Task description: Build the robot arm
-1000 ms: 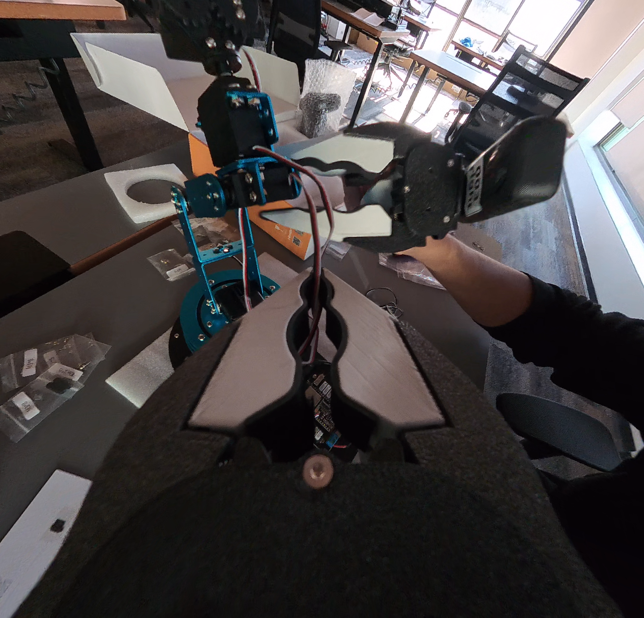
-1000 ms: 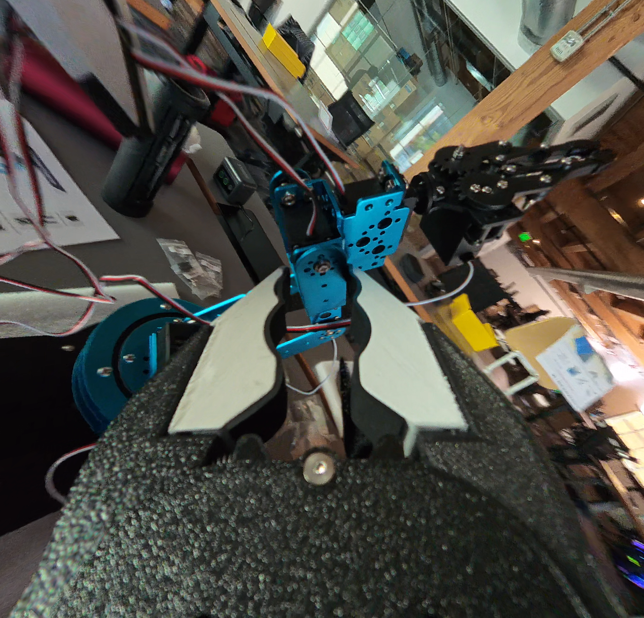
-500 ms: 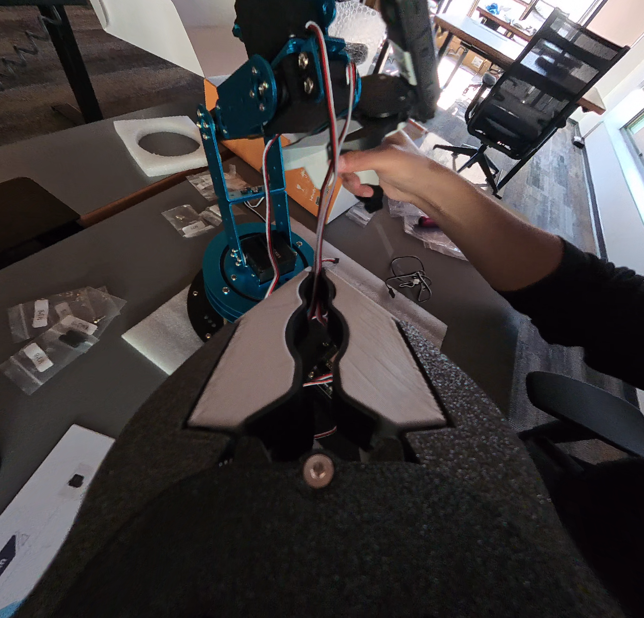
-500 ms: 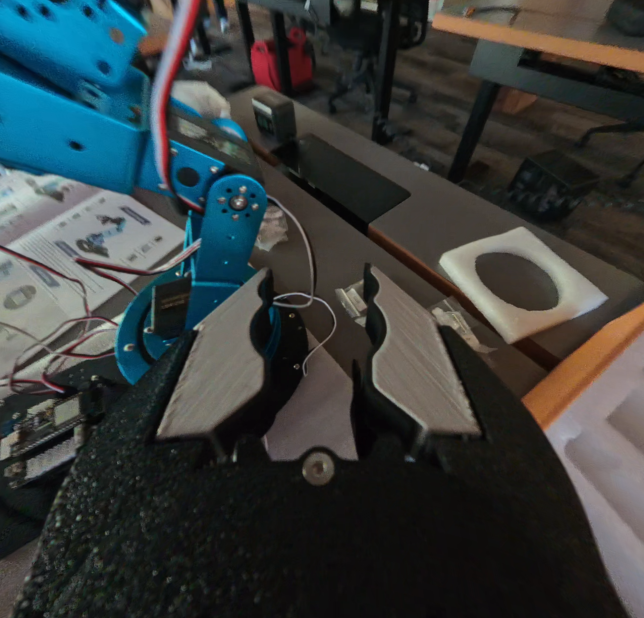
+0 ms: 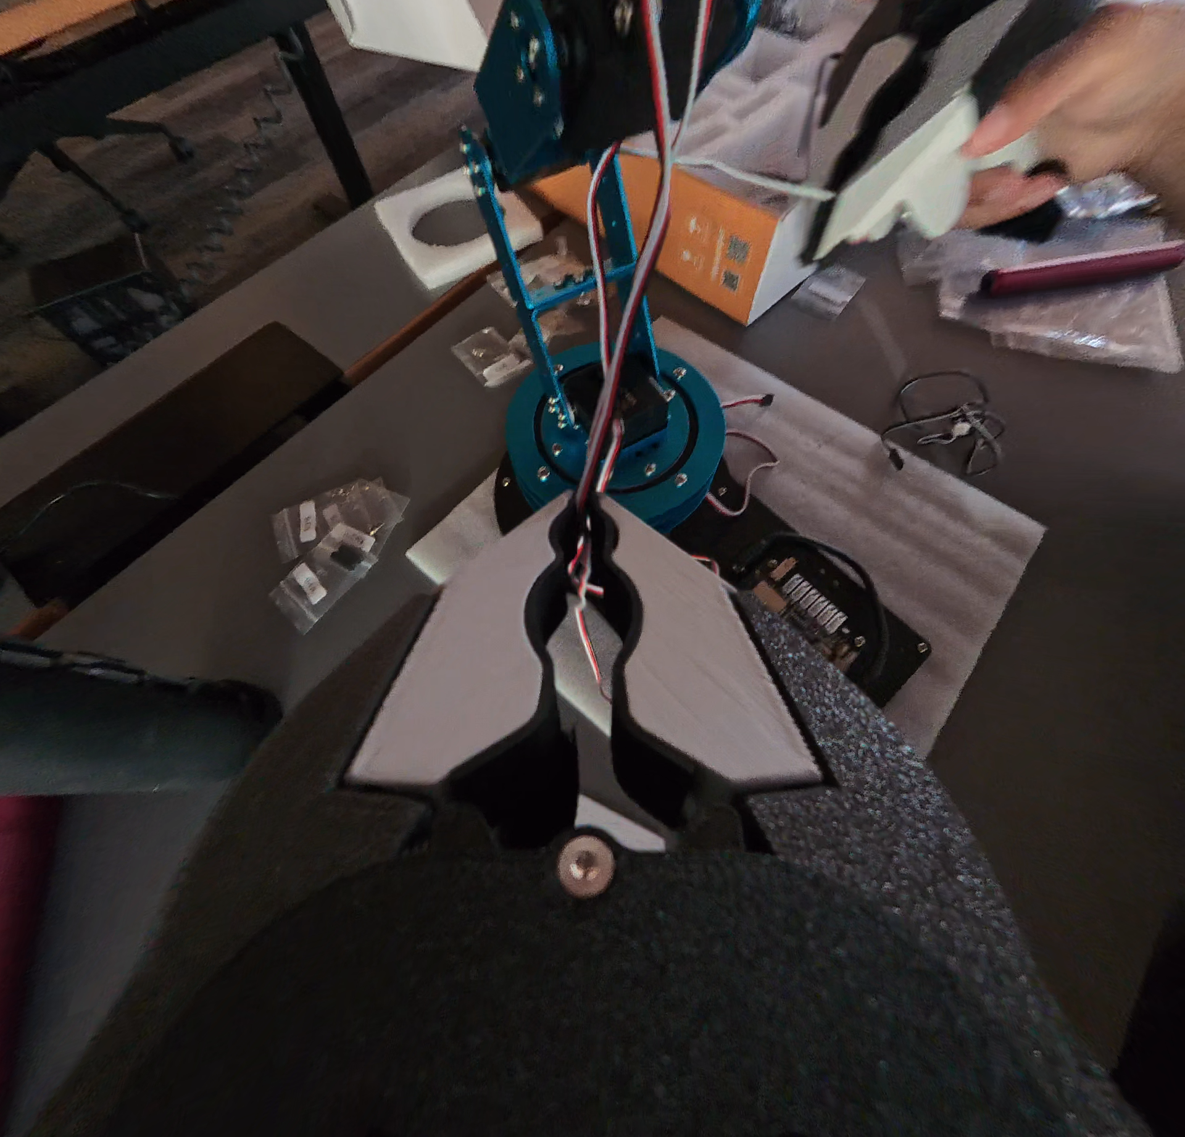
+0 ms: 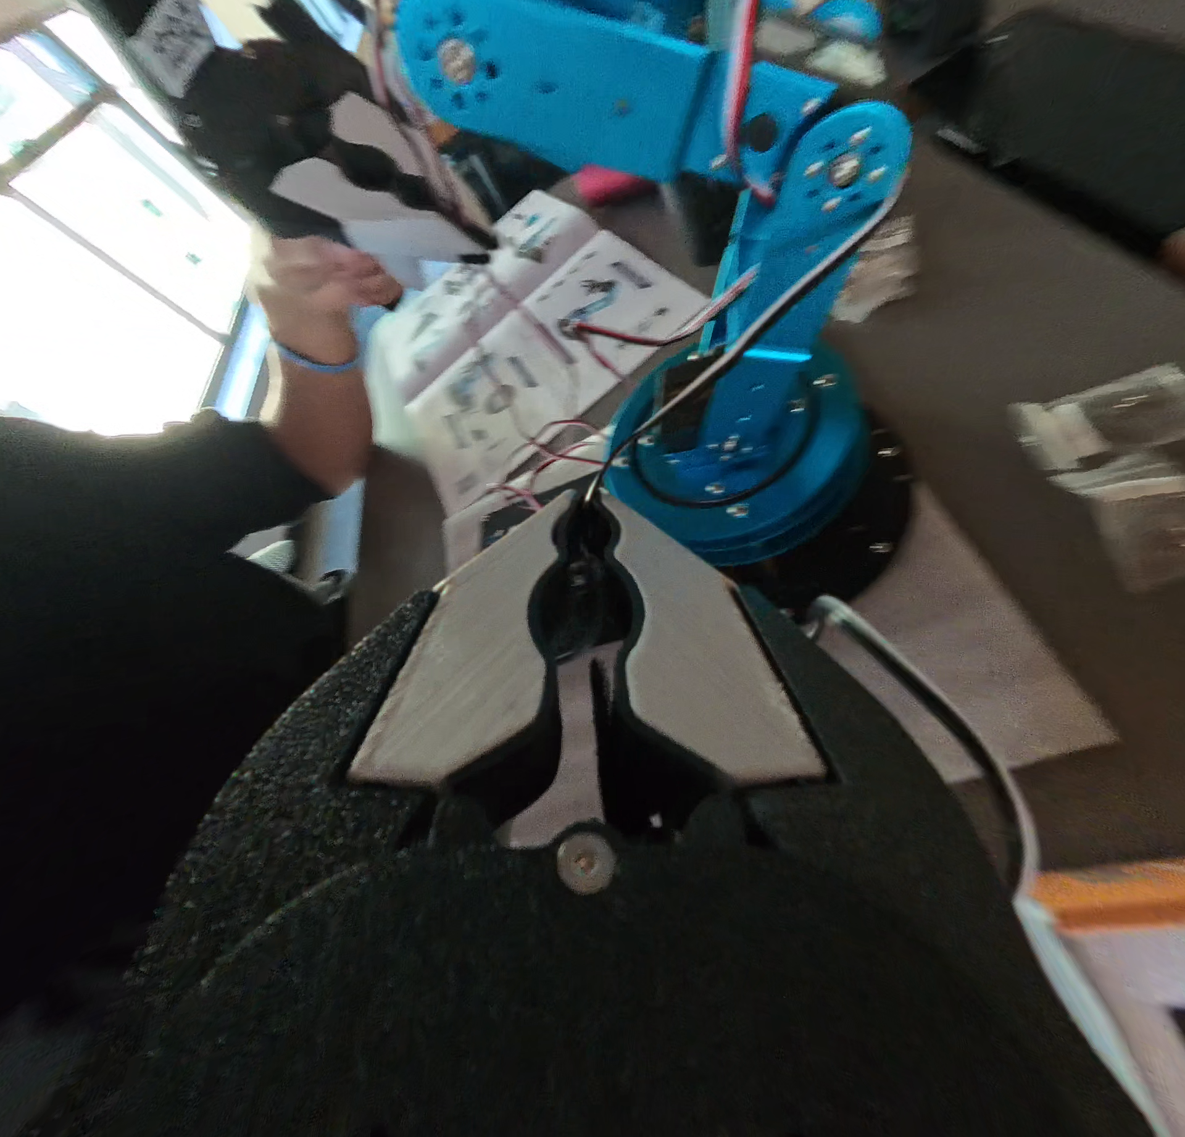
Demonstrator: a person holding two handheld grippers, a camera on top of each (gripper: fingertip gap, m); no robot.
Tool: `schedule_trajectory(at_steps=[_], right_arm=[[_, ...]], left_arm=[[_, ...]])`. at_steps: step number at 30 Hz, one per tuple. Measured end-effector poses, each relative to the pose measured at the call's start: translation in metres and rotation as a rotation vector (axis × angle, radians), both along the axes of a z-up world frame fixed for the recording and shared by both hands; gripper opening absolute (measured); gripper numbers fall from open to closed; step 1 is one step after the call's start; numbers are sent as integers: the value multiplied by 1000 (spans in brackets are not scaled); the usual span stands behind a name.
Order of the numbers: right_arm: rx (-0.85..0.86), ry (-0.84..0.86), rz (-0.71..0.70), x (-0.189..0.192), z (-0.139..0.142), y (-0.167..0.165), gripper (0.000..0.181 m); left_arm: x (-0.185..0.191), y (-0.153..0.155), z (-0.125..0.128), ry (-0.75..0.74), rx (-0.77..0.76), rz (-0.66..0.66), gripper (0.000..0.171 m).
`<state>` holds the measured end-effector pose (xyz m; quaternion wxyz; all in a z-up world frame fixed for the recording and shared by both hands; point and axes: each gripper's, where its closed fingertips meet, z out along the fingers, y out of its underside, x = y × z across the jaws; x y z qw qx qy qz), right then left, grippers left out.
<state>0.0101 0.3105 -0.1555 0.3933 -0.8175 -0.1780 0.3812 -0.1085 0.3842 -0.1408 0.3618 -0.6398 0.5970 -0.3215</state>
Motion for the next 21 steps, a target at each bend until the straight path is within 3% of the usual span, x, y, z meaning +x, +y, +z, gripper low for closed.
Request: schedule_trajectory(at_steps=[3, 6, 12, 16, 21], right_arm=[[-67, 122, 61, -17, 5, -17, 0], [-94, 37, -10, -17, -10, -19, 1], [-63, -160, -196, -4, -31, -22, 0], [-82, -271, -199, -12, -49, -33, 0], [-28, -219, -229, -31, -43, -34, 0]], left_arm=[[-3, 4, -6, 52, 58, 34, 2], [-5, -10, -3, 35, 28, -3, 1], [-23, -71, 36, -130, -270, -251, 3], [-29, -75, 47, -170, -335, -285, 2], [-26, -65, 27, -102, -305, -244, 2]])
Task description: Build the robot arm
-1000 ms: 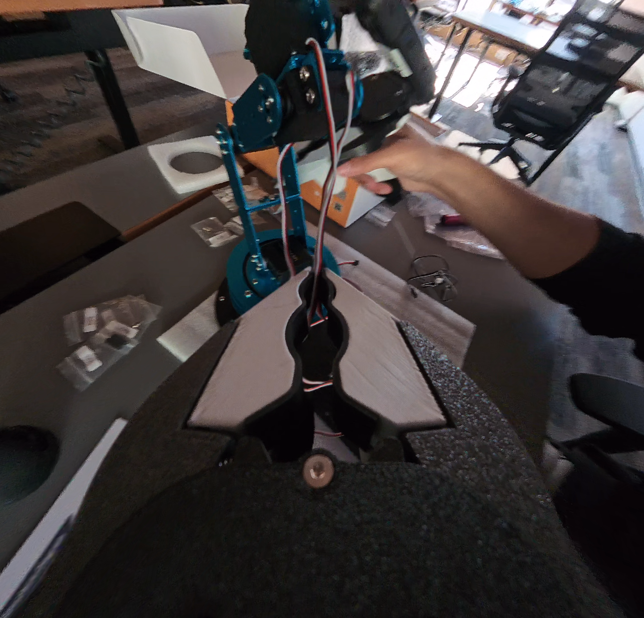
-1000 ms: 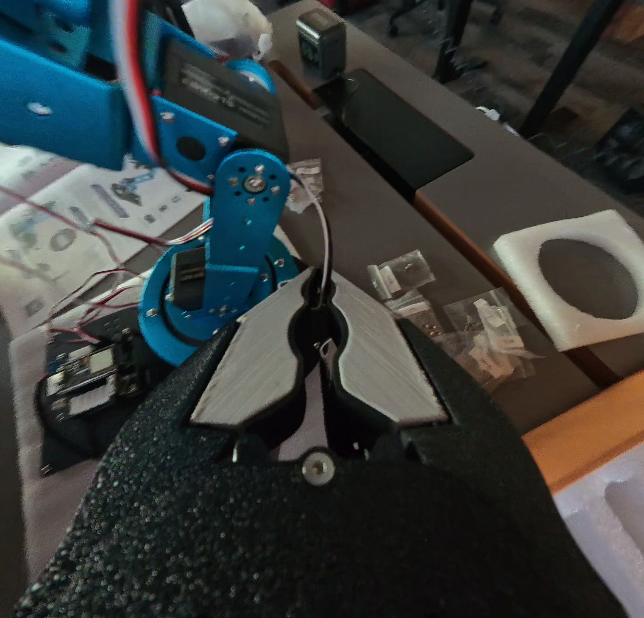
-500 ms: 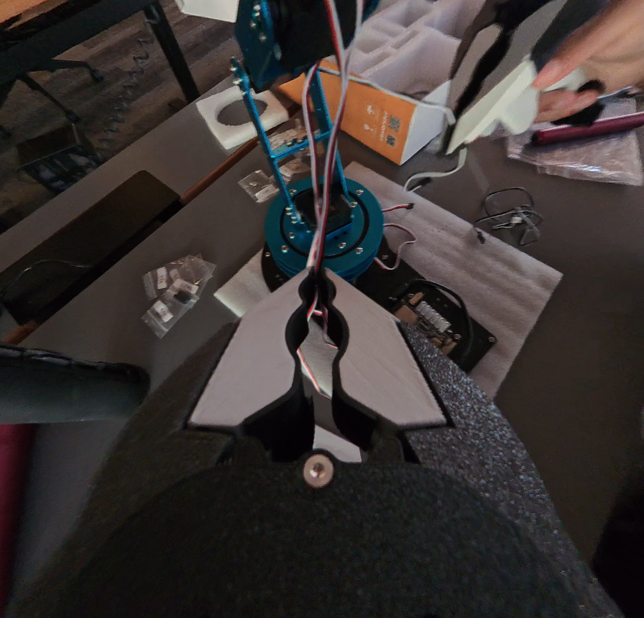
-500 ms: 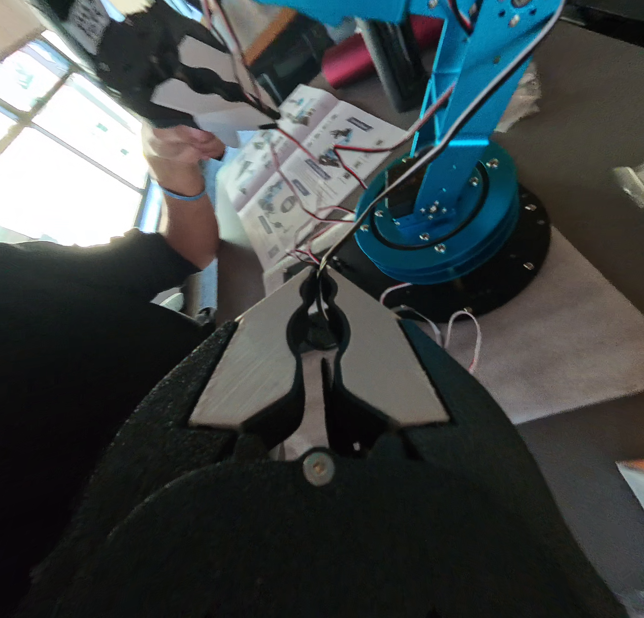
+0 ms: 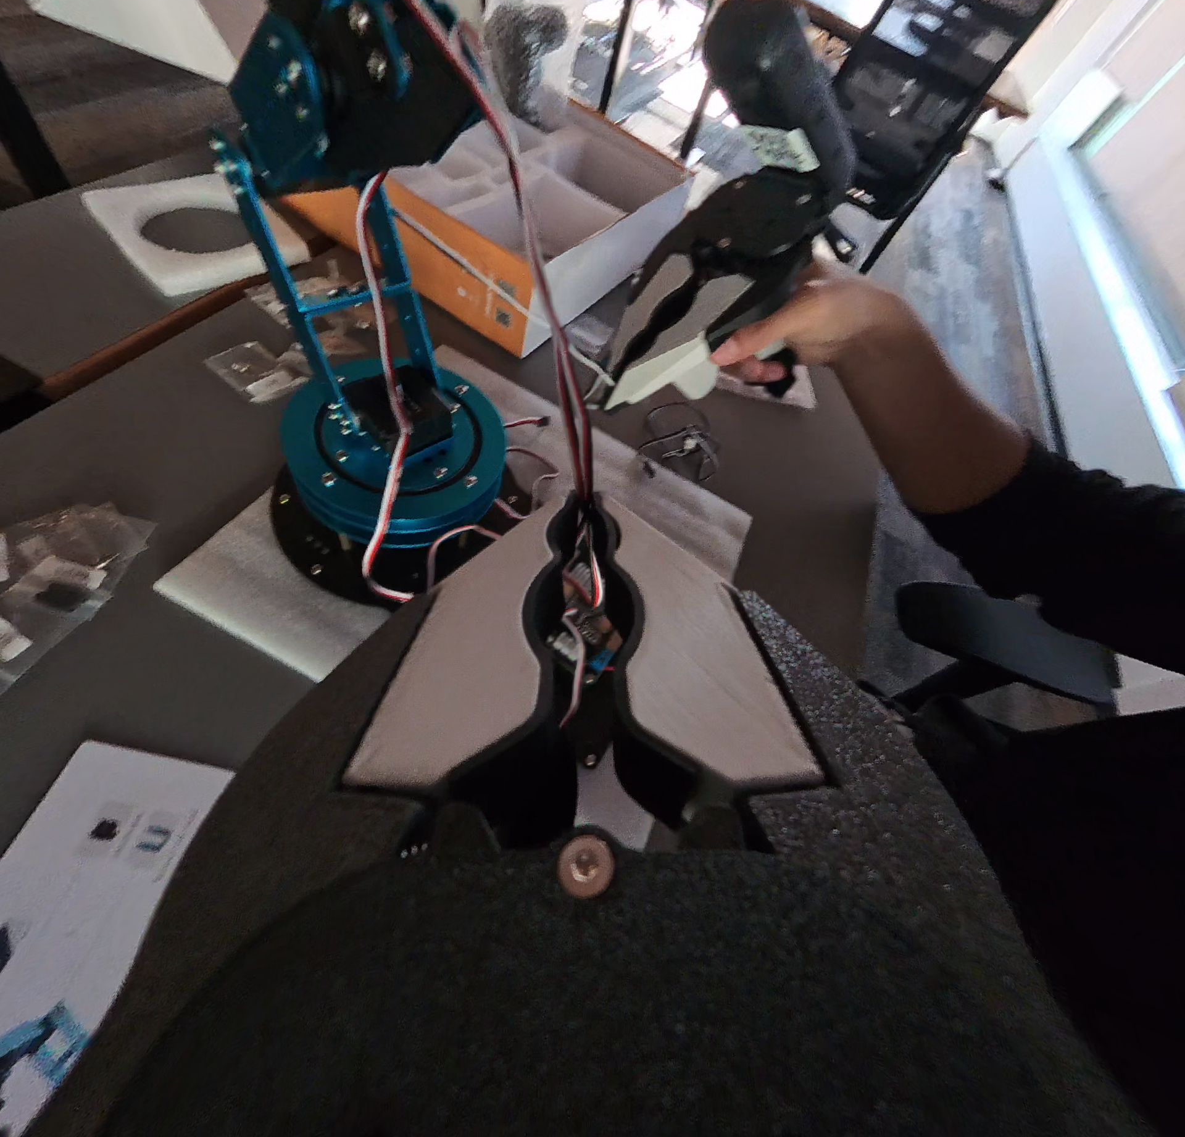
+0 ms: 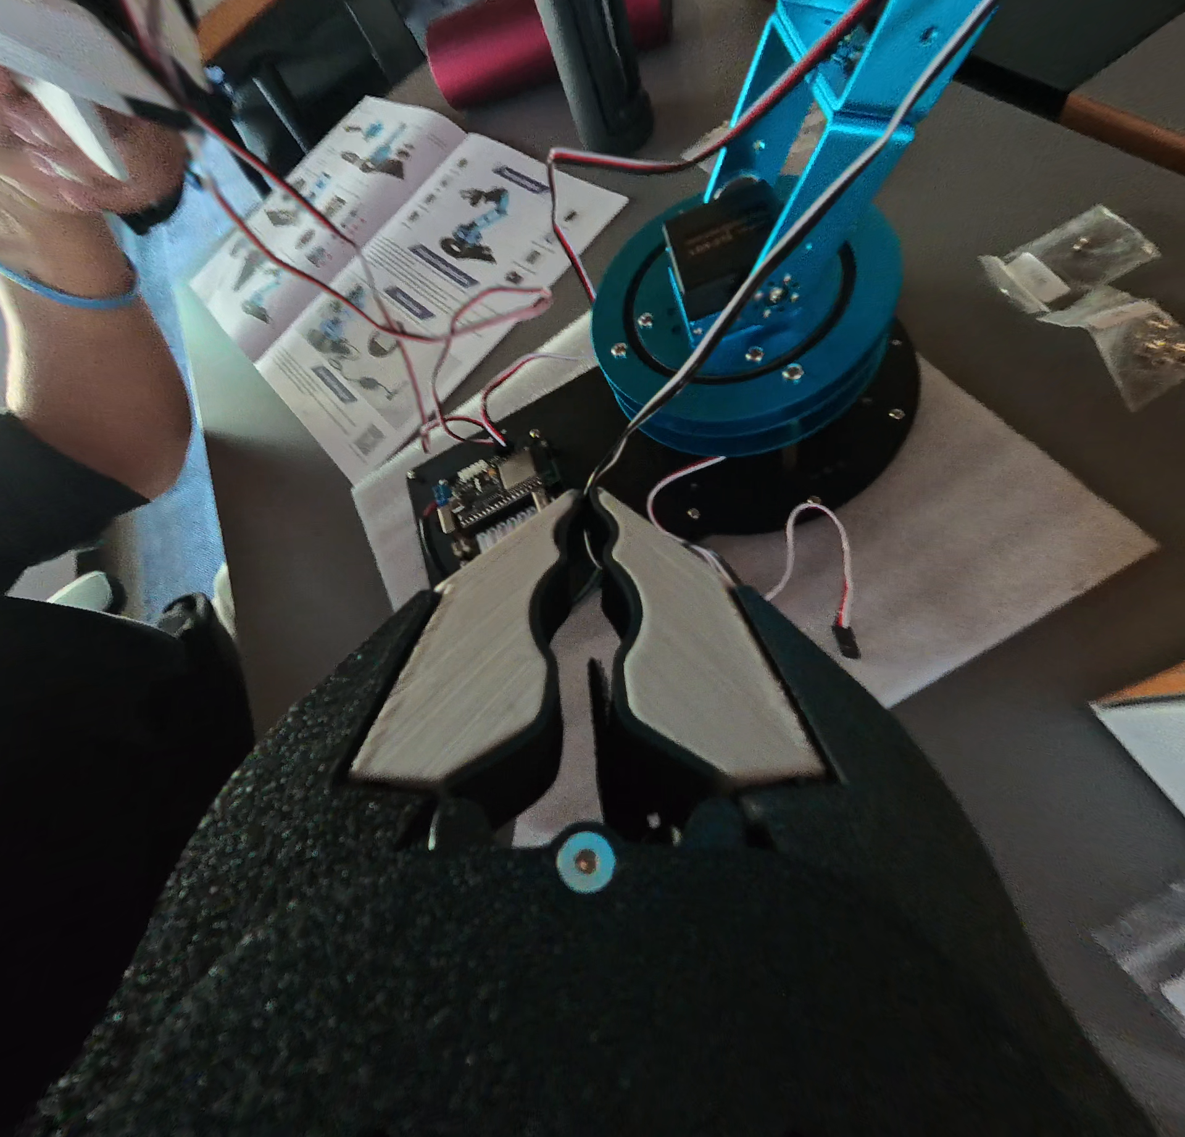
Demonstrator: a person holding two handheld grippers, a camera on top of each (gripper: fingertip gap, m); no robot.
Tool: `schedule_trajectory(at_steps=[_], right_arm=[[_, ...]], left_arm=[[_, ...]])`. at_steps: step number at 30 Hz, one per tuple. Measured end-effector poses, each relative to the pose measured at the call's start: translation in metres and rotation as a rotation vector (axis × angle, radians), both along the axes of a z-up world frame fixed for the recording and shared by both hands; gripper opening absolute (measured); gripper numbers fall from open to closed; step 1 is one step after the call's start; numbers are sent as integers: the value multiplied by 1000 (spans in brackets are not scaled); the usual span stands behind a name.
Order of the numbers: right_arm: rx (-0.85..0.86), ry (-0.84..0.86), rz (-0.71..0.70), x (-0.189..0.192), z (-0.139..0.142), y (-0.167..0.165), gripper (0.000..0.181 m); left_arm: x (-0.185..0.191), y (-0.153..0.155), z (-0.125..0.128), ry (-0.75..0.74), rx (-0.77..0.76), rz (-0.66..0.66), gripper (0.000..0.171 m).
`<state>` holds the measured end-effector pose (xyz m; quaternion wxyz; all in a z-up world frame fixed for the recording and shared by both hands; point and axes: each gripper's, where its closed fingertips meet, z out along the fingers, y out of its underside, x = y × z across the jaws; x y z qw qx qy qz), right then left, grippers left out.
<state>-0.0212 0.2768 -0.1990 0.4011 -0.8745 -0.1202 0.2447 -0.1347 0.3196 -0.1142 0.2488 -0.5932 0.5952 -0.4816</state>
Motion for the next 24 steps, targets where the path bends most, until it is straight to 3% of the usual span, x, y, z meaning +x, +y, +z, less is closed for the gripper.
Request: schedule_trajectory(at_steps=[2, 5, 8, 11, 14, 16, 19, 24], right_arm=[[-10, 57, 12, -8, -2, 4, 0], [-72, 194, 93, -26, -5, 10, 0], [-155, 353, 244, -58, -5, 5, 2], [-154, 349, 299, -78, -15, 7, 1], [-148, 303, 324, -93, -24, 4, 2], [-116, 218, 276, -92, -32, 8, 1], [-53, 121, 223, -87, -37, 14, 2], [43, 31, 199, -89, -35, 18, 2]], left_arm=[[3, 18, -12, 40, 81, 80, 2], [5, 58, -29, 116, 333, 244, 2], [8, 72, -33, 121, 465, 277, 2], [12, 78, -36, 98, 532, 292, 2], [12, 81, -37, 62, 485, 318, 3], [9, 81, -35, 35, 432, 351, 13], [7, 62, -29, -49, 348, 311, 18], [7, 13, -24, -201, 145, 74, 20]])
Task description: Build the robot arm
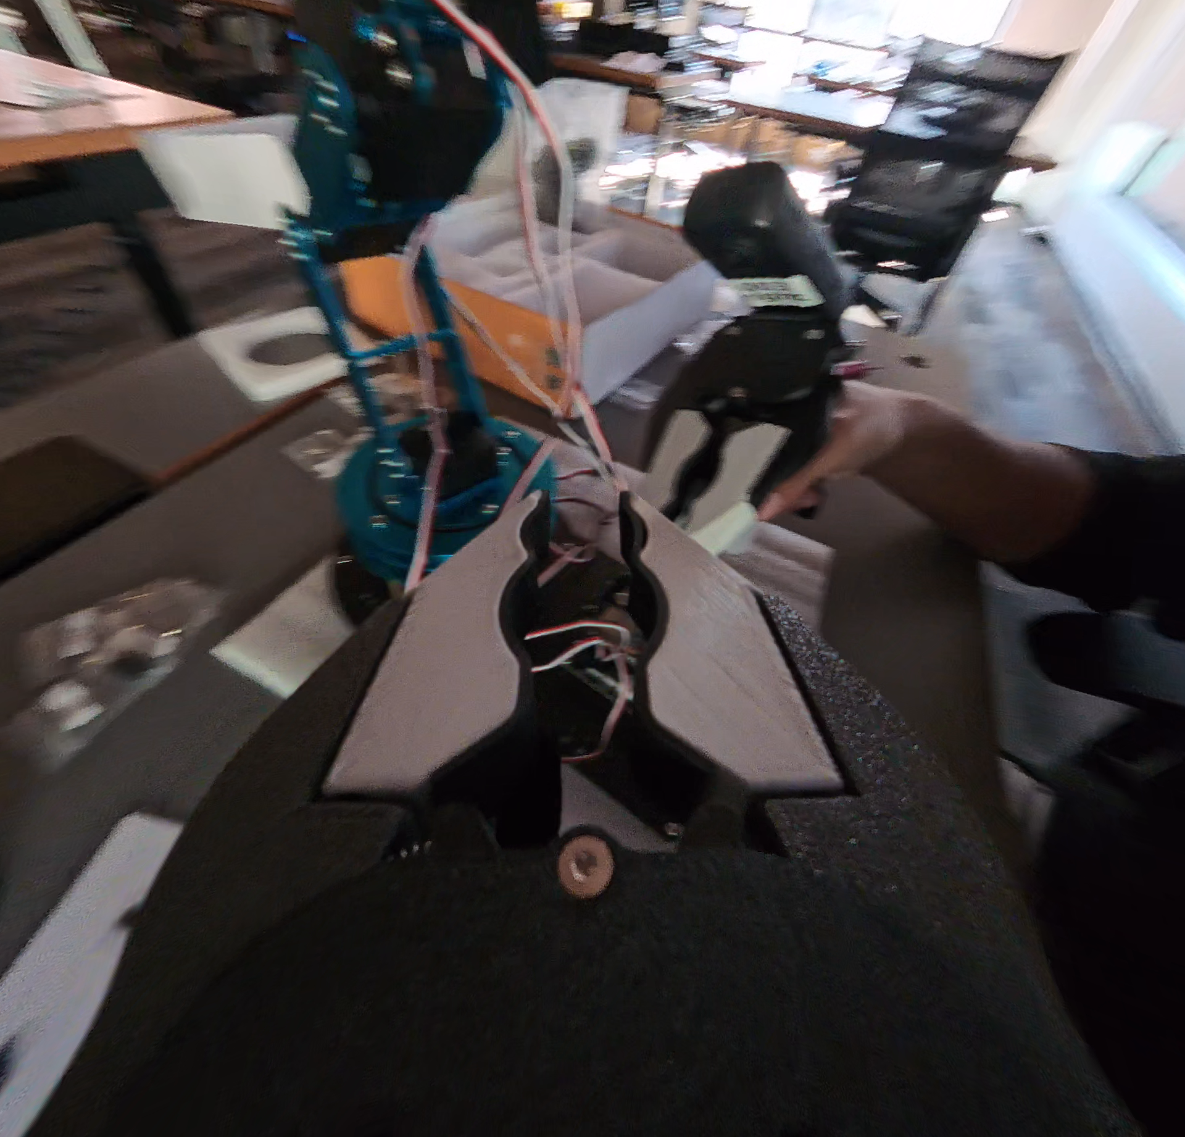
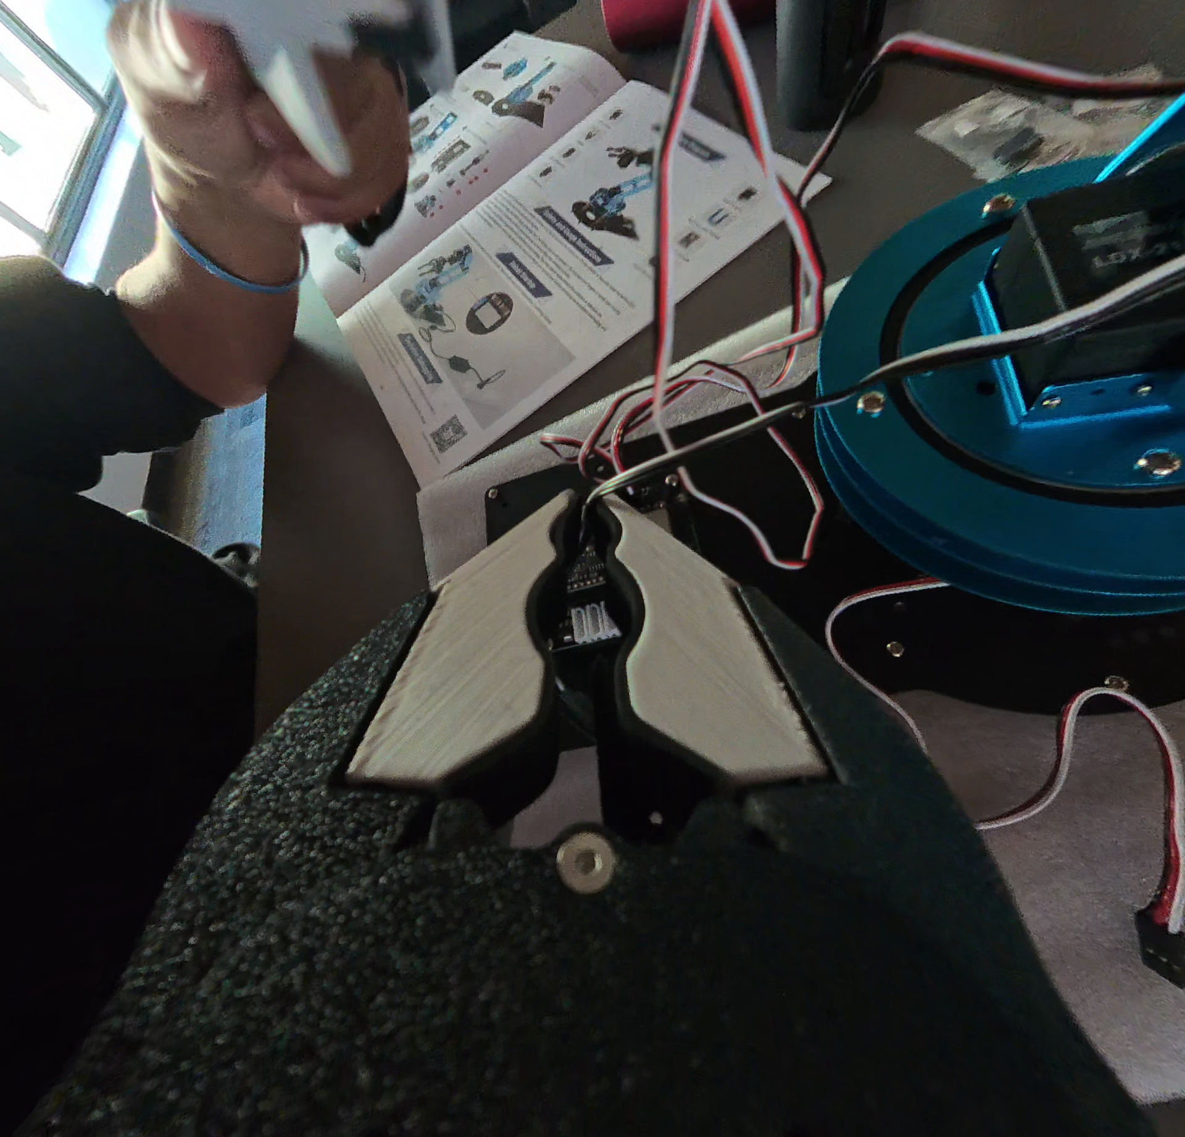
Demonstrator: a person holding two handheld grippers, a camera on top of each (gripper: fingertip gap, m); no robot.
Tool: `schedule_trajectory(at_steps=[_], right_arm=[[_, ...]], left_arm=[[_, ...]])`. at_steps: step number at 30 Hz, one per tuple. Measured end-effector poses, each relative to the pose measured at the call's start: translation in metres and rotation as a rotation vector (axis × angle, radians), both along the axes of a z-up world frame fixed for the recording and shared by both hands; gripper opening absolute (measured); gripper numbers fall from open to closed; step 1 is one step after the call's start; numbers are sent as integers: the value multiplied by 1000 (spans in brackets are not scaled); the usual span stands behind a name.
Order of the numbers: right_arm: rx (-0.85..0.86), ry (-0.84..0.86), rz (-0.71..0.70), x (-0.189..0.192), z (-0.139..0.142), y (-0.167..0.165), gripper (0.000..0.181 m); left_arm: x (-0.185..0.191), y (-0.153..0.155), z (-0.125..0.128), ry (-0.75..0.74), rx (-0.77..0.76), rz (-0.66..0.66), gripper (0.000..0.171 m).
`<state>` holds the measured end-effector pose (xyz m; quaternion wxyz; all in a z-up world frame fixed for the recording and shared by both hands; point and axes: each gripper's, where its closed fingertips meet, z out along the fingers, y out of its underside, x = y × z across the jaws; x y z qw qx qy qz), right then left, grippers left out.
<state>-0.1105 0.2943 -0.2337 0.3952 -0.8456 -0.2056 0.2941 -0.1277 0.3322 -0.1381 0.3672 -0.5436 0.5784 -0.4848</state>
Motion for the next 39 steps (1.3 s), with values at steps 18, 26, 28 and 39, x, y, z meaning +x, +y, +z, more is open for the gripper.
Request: schedule_trajectory(at_steps=[18, 26, 28, 39], right_arm=[[133, 113, -38, -10, 19, 7, 0], [174, 141, -131, 15, 28, 15, 0], [176, 161, -183, 26, 29, 19, 0], [112, 184, -358, 65, 17, 30, 0]], left_arm=[[68, -19, -25, 20, -326, -55, 11], [36, 60, -20, -68, -28, 270, 0], [25, 62, -15, -130, -5, 277, 0], [29, 48, -20, -141, -23, 248, 0]])
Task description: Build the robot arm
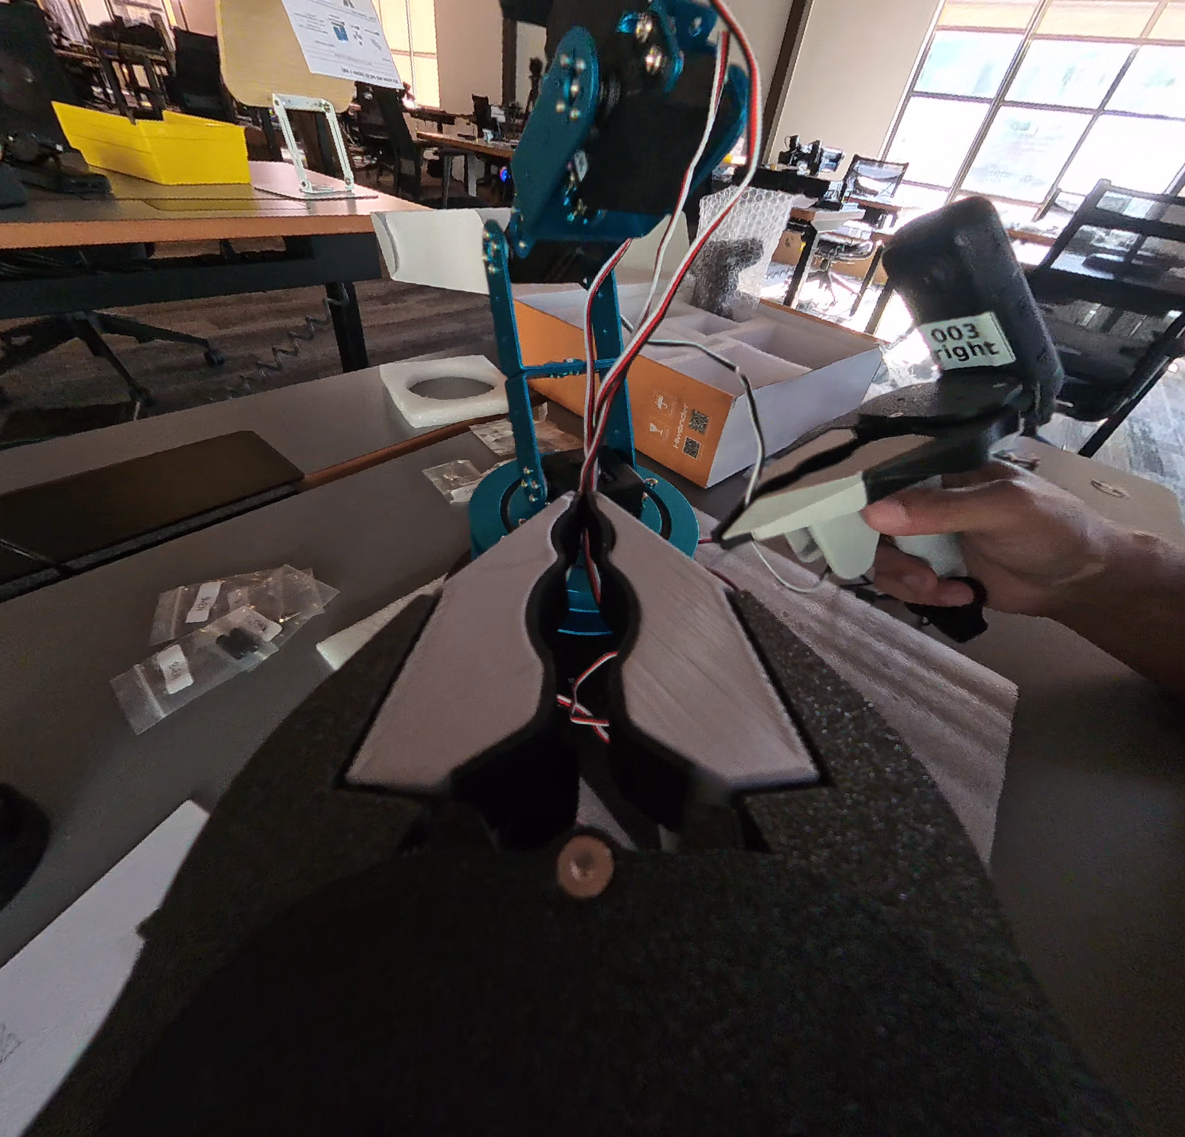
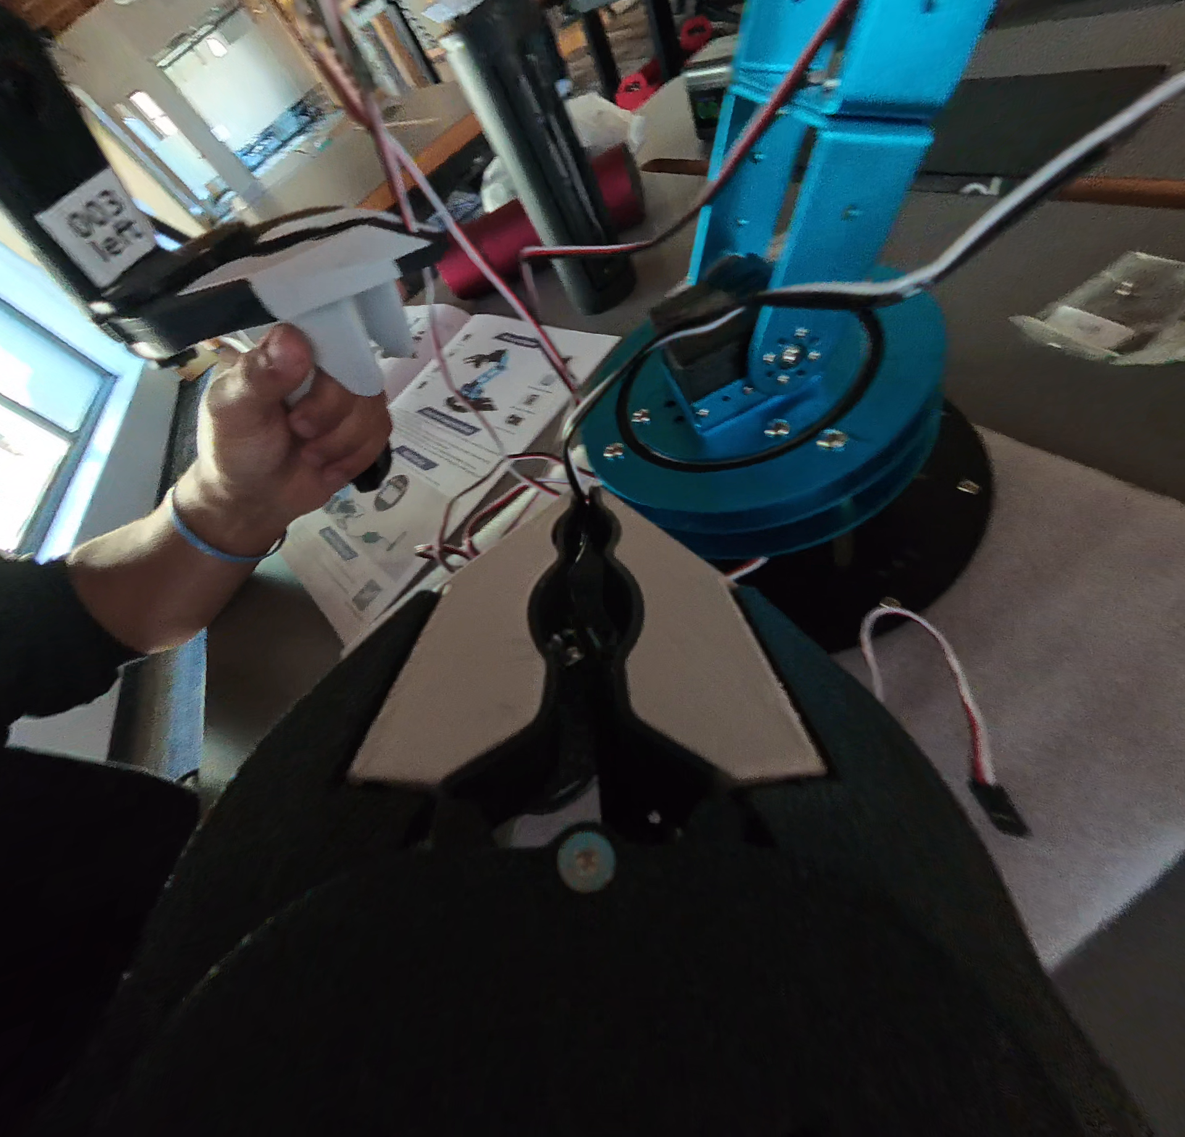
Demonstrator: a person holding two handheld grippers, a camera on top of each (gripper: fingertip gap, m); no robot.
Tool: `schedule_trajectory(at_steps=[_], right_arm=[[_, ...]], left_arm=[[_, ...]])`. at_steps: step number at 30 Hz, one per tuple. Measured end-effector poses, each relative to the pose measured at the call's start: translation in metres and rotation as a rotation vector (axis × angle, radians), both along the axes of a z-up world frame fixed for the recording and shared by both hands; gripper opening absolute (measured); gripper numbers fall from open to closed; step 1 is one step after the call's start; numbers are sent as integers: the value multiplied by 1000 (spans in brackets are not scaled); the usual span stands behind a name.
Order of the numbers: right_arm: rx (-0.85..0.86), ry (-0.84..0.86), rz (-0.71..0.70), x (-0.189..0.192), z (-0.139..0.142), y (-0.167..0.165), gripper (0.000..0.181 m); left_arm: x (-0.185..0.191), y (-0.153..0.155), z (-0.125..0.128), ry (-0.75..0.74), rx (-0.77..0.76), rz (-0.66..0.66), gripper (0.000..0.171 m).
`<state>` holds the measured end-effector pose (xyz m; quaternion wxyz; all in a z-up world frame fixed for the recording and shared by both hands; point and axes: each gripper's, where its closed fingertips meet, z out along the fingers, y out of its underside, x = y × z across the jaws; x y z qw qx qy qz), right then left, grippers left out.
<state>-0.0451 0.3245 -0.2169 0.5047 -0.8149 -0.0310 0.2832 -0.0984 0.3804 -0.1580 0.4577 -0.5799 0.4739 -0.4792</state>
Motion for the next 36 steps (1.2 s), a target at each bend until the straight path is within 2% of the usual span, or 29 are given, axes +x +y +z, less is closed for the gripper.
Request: schedule_trajectory(at_steps=[6, 14, 20, 23, 25, 27, 29, 31, 32, 34, 36], right_arm=[[-17, -44, -127, 35, 1, 0, 0], [-13, 23, -107, 35, 3, 0, 0], [-15, -30, -136, 43, -1, 3, 0], [45, -77, -258, 82, 20, 13, 0], [118, 5, -305, 104, 47, 29, 0], [129, 46, -355, 129, 54, 55, 0], [117, 245, -315, 134, 62, 83, 0], [116, 488, -297, 139, 71, 105, 0], [100, 558, -270, 137, 71, 114, 0], [96, 597, -280, 139, 67, 128, 0], [87, 661, -243, 133, 67, 136, 0]], left_arm=[[3, -5, -3, -8, -65, -22, 0], [3, -4, -3, -14, -75, -20, 0], [1, -10, 6, -23, -103, -46, 1], [2, -37, 22, -42, -158, -154, 17], [6, -49, 30, -19, -139, -168, 19], [9, -55, 44, -22, -124, -197, 19], [17, -39, 52, 6, -141, -163, 18], [30, -12, 47, 74, -132, -106, 18], [39, -3, 40, 121, -113, -108, 17], [55, 1, 26, 215, -83, -164, 18], [72, -1, 23, 230, -38, -208, 17]])
